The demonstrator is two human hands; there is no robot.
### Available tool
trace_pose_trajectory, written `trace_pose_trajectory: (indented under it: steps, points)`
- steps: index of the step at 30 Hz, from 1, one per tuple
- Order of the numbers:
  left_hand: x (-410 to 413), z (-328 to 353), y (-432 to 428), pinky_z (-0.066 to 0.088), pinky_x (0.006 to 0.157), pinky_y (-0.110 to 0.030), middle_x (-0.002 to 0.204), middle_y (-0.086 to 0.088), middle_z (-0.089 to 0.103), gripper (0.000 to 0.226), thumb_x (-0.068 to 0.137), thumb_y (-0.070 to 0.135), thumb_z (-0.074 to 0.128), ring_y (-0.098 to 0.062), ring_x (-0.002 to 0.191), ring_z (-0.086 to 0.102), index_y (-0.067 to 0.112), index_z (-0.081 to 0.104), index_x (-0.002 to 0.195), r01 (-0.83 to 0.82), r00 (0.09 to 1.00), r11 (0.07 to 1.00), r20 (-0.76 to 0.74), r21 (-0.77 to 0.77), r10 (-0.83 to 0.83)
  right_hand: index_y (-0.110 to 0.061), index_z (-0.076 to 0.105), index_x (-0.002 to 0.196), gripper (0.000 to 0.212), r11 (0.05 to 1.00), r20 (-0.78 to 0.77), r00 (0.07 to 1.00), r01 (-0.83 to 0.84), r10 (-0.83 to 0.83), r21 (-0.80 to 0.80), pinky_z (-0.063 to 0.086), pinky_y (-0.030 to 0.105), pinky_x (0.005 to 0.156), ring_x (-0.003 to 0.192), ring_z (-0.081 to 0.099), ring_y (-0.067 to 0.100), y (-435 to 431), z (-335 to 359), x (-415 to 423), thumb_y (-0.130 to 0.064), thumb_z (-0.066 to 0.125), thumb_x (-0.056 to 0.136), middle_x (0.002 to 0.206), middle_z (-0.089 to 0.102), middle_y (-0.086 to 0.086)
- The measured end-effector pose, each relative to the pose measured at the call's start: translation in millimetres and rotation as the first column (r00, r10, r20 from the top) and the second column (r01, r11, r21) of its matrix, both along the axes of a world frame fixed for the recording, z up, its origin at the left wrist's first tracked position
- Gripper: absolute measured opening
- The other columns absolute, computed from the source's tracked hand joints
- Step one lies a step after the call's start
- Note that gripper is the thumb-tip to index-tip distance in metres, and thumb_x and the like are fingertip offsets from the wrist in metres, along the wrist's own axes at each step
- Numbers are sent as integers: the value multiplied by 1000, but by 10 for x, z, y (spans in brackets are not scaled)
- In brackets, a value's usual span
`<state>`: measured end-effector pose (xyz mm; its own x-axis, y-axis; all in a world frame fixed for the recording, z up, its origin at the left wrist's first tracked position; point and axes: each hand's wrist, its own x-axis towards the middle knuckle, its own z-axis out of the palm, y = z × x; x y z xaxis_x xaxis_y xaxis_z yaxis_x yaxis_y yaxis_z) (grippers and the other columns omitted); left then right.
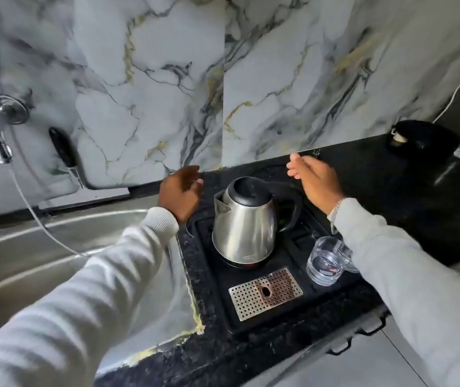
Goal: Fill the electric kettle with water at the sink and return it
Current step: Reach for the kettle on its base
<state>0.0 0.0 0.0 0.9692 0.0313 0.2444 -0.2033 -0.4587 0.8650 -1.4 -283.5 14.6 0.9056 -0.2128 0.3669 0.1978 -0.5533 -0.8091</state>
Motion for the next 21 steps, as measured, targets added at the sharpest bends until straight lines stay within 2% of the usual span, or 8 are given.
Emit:
trace_pose_trajectory:
  steps: [4,7,9,12,13,16,18,21]
  points:
    - [-115,-464,-210,47,104,-43,113,-11,68,28,90,19,55,-23,105,62,12,62,116,0,985,980,-172,-197,-35,-17,71,87,65,909,-379,915,36,137,416,49,34,76,88,66,19,-200,-359,8,-66,29,93,85,73,3]
    - [-190,-665,-344,47,100,-57,91,-2,69,22,87,35,48,-23,95,60,34,70,83,1,986,953,-158,-304,-52,-11,72,94,79,815,-427,864,34,267,579,48,37,85,91,66,23,-222,-552,76,-73,22,90,84,74,6]
    - [-237,-722,-426,49,92,-48,81,16,66,27,86,46,45,-15,86,57,41,68,74,-15,990,951,-141,-309,-30,2,69,108,88,765,-379,861,-19,340,644,46,37,85,86,64,27,-167,-617,110,-71,22,91,90,69,18]
    - [-281,-788,-532,42,75,-30,67,25,60,30,92,43,38,3,69,47,43,59,71,-23,995,963,-95,-269,-3,2,63,124,85,725,-330,887,-9,324,689,49,37,95,103,67,25,-51,-686,177,-69,29,92,115,68,20]
    - [-281,-809,-558,39,72,-26,66,23,58,31,94,39,37,6,66,45,41,57,71,-27,997,965,-83,-262,5,1,65,119,84,728,-328,896,8,299,686,49,39,95,102,68,26,-27,-708,199,-70,30,91,112,70,19]
    - [-287,-828,-644,36,73,-25,71,16,49,26,96,32,34,4,68,43,32,49,74,-52,997,946,-70,-319,31,1,65,86,81,738,-298,903,-31,310,674,37,31,49,49,47,22,19,-742,222,-71,28,90,56,54,9]
    - [-269,-801,-692,35,77,-27,74,13,47,24,95,29,33,-1,72,42,28,46,75,-67,997,932,-60,-356,49,-7,57,61,74,725,-279,909,-35,309,688,25,28,39,35,33,17,41,-740,214,-68,29,92,39,41,1]
    - [-219,-707,-656,35,76,-27,73,13,47,27,94,28,33,-3,72,42,31,46,70,-44,999,927,-26,-371,37,-12,48,58,64,679,-243,928,-16,283,734,22,27,35,30,28,15,86,-668,217,-63,34,93,34,36,-2]
